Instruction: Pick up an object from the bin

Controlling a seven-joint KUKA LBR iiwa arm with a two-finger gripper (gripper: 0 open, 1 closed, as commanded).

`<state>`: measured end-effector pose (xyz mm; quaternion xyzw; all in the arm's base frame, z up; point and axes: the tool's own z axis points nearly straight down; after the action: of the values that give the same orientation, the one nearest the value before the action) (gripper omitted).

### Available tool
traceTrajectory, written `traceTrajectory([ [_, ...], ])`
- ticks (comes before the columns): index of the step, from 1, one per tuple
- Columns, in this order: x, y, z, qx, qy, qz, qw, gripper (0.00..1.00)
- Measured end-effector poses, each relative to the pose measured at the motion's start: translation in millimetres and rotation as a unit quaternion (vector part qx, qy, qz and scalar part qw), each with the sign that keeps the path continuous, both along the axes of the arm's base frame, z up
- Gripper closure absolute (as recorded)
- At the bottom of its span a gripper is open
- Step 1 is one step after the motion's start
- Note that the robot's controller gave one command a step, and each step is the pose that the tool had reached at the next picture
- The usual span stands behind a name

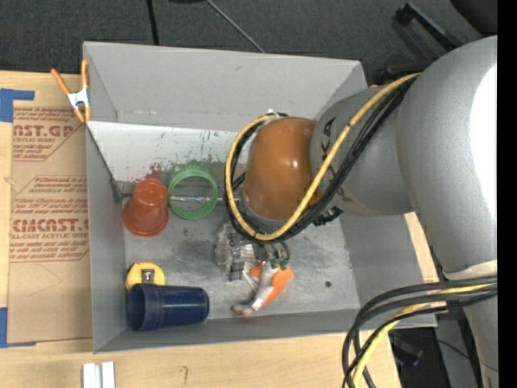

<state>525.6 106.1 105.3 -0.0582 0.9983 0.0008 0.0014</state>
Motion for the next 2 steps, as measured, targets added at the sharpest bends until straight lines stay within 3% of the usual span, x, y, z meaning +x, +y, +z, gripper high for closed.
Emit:
traceTrajectory([
  [1,-13.6,2,43,-0.001,0.0053,-0.004,1.0,1.0],
  [2,0.7,-29,43,-0.001,0.0015,-0.005,1.0,0.0],
])
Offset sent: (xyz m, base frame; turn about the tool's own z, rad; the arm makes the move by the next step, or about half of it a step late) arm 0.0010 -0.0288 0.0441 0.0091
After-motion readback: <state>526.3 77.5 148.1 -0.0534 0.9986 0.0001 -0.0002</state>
